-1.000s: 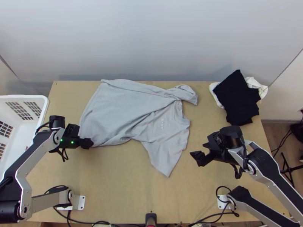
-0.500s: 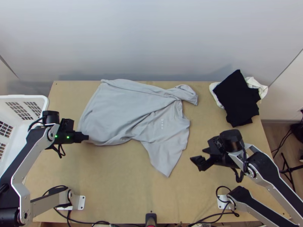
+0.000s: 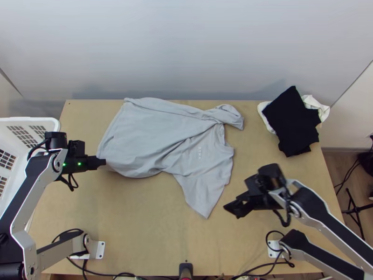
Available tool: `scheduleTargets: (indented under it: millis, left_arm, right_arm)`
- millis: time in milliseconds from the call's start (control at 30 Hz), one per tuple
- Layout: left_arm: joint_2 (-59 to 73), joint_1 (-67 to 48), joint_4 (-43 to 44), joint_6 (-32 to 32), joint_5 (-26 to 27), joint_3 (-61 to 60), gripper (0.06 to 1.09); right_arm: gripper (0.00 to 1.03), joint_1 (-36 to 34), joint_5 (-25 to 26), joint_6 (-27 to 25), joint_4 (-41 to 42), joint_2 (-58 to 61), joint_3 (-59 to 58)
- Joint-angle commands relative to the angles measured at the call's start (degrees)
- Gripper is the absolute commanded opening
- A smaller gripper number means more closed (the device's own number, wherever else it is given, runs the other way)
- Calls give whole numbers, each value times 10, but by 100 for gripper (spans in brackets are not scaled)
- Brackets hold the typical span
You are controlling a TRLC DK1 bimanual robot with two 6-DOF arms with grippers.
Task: Fold the t-shirt
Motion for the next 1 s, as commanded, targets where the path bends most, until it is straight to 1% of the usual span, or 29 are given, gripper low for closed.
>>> scheduleTargets:
  millis: [0, 133, 233, 300, 467, 600, 700, 833, 900, 933, 967]
  left_arm:
    - [-10, -3, 0, -8, 0, -3, 14]
    - [-26, -8, 0, -8, 0, -5, 14]
    - [-30, -10, 1, -12, 0, -5, 14]
    - [-34, -12, 1, -14, 0, -6, 14]
    - [-39, -14, 2, -11, -1, -17, 14]
    - [-44, -11, 2, -8, -1, -18, 14]
    - [-48, -7, 3, -4, -1, -18, 14]
    - [-48, -1, 3, 3, -1, -19, 14]
    - [-49, 0, 6, 6, -1, -22, 14]
    - [-48, 0, 8, 6, -1, -24, 14]
    - [-48, 0, 8, 7, -1, -26, 14]
  right_arm:
    - [96, 68, 6, 16, 44, 86, -23]
    - [96, 109, 20, 24, 85, 135, -28]
    - [96, 127, 27, 24, 110, 163, -22]
    - [96, 136, 30, 34, 129, 182, -20]
    - [96, 164, 63, 39, 156, 224, 0]
    - [96, 185, 108, 36, 159, 255, 22]
    - [96, 192, 128, 36, 158, 270, 39]
    - [96, 220, 200, 19, 160, 299, 46]
    - [95, 227, 213, 19, 159, 311, 53]
    - [93, 231, 219, 19, 159, 316, 56]
    - [88, 236, 229, 17, 159, 320, 58]
